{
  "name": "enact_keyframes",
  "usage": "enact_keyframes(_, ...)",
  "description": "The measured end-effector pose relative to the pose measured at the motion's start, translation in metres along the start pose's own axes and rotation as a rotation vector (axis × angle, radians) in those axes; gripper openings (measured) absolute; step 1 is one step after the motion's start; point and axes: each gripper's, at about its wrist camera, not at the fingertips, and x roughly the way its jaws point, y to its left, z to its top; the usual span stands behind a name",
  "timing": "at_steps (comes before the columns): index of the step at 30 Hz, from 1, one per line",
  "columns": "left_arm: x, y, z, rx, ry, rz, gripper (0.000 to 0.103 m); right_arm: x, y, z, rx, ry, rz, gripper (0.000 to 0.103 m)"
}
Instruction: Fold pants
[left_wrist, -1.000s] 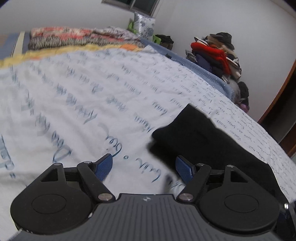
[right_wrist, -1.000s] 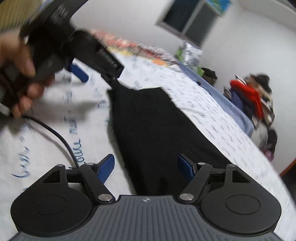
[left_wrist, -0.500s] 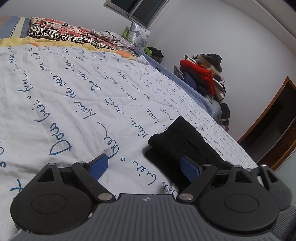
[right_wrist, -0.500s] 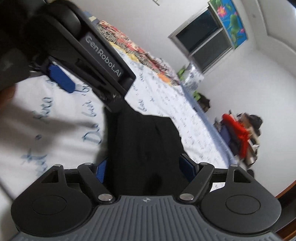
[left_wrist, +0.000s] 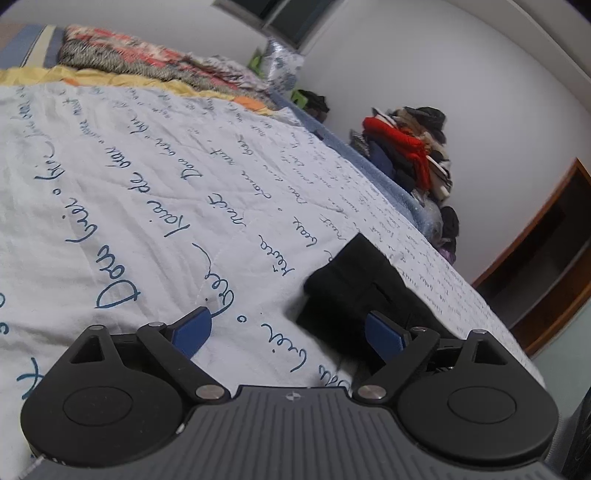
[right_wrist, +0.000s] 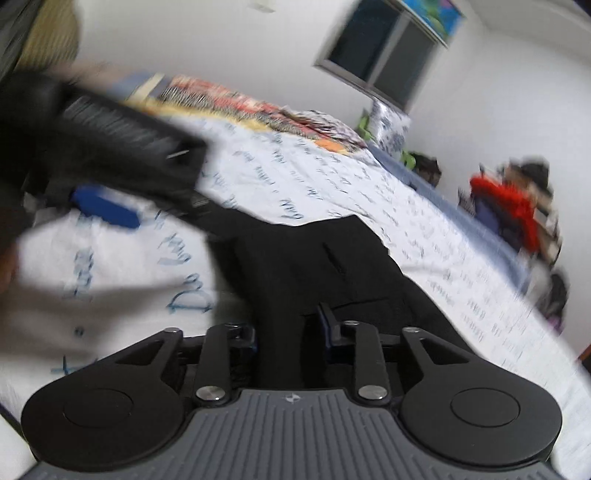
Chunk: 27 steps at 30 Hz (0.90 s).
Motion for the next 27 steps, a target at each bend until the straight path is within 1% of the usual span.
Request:
enact_keyframes(1, 0.001, -0.001, 0.004, -0.024, 0.021, -0.01, 0.095, -0.003, -0.008, 0.0, 0.052, -0.019, 0.022, 0.02)
enact_keyframes(2, 0.002, -0.002, 0.009, -0.057, 0.048, -0.036, 0.095, -0.006, -0.015, 0.0, 0.099, -0.041, 0.038, 0.02)
enact_keyframes(4, 0.01, -0.003, 0.017, -0.145, 0.118, -0.127, 0.096, -0.011, -0.024, -0.002, 0.161, -0.067, 0.035, 0.019)
enact_keyframes(7, 0.033, -0.005, 0.02, -0.298, 0.232, -0.278, 0.097, -0.012, -0.03, -0.001, 0.199, -0.085, 0.043, 0.019)
enact_keyframes(9, 0.053, -0.004, 0.018, -0.422, 0.315, -0.329, 0.097, -0.011, -0.035, -0.002, 0.214, -0.091, 0.042, 0.019)
enact_keyframes(10, 0.063, -0.004, 0.017, -0.471, 0.342, -0.346, 0.097, -0.012, -0.036, -0.002, 0.221, -0.095, 0.042, 0.019)
enact_keyframes(12, 0.079, -0.004, 0.018, -0.524, 0.354, -0.335, 0.097, -0.012, -0.037, -0.002, 0.232, -0.101, 0.045, 0.019)
enact_keyframes(14, 0.094, -0.005, 0.022, -0.558, 0.361, -0.308, 0.097, -0.016, -0.04, -0.005, 0.239, -0.105, 0.046, 0.019)
enact_keyframes(17, 0.109, -0.006, 0.034, -0.573, 0.367, -0.3, 0.094, -0.02, -0.044, -0.007, 0.251, -0.107, 0.052, 0.019)
enact_keyframes(18, 0.113, -0.006, 0.037, -0.567, 0.367, -0.294, 0.087, -0.02, -0.045, -0.007, 0.254, -0.107, 0.054, 0.019)
enact_keyframes(19, 0.117, -0.007, 0.04, -0.552, 0.37, -0.285, 0.07, -0.02, -0.045, -0.008, 0.259, -0.107, 0.057, 0.019)
enact_keyframes(20, 0.121, -0.009, 0.043, -0.534, 0.384, -0.268, 0.056, -0.019, -0.046, -0.008, 0.262, -0.105, 0.059, 0.019)
enact_keyframes(21, 0.126, -0.01, 0.043, -0.509, 0.414, -0.245, 0.028, -0.017, -0.047, -0.008, 0.265, -0.103, 0.062, 0.019)
enact_keyframes(22, 0.13, -0.011, 0.043, -0.481, 0.428, -0.216, 0.023, -0.017, -0.047, -0.008, 0.267, -0.098, 0.064, 0.019)
enact_keyframes(23, 0.131, -0.013, 0.042, -0.451, 0.421, -0.189, 0.022, -0.015, -0.047, -0.008, 0.267, -0.09, 0.068, 0.019)
enact_keyframes(24, 0.132, -0.014, 0.042, -0.415, 0.415, -0.164, 0.021, -0.013, -0.047, -0.007, 0.264, -0.076, 0.071, 0.023)
enact_keyframes(26, 0.131, -0.021, 0.044, -0.309, 0.38, -0.127, 0.023, -0.009, -0.044, -0.005, 0.249, -0.039, 0.07, 0.048)
enact_keyframes(27, 0.128, -0.03, 0.046, -0.235, 0.362, -0.107, 0.023, -0.008, -0.042, -0.004, 0.24, -0.021, 0.054, 0.068)
